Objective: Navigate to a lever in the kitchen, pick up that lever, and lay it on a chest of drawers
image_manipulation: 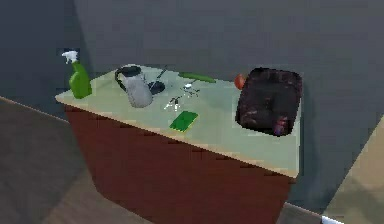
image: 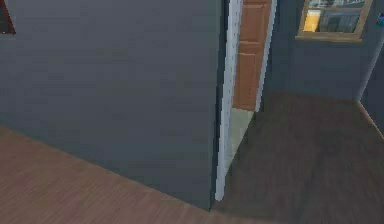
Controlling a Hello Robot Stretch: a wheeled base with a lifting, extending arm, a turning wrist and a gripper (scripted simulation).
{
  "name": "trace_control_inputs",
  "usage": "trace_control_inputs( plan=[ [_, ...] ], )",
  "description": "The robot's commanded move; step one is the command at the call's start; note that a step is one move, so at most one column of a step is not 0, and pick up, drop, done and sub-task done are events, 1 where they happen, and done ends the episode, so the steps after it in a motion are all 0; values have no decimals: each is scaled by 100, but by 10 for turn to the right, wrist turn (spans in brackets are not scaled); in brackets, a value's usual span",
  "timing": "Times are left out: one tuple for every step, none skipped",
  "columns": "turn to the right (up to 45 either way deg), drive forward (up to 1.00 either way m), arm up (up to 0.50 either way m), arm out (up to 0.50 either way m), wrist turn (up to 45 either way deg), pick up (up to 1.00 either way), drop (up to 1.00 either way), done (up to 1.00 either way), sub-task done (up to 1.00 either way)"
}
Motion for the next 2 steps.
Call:
trace_control_inputs(
  plan=[
    [-30,0,0,0,0,0,0,0,0],
    [450,0,0,0,0,0,0,0,0]
  ],
)
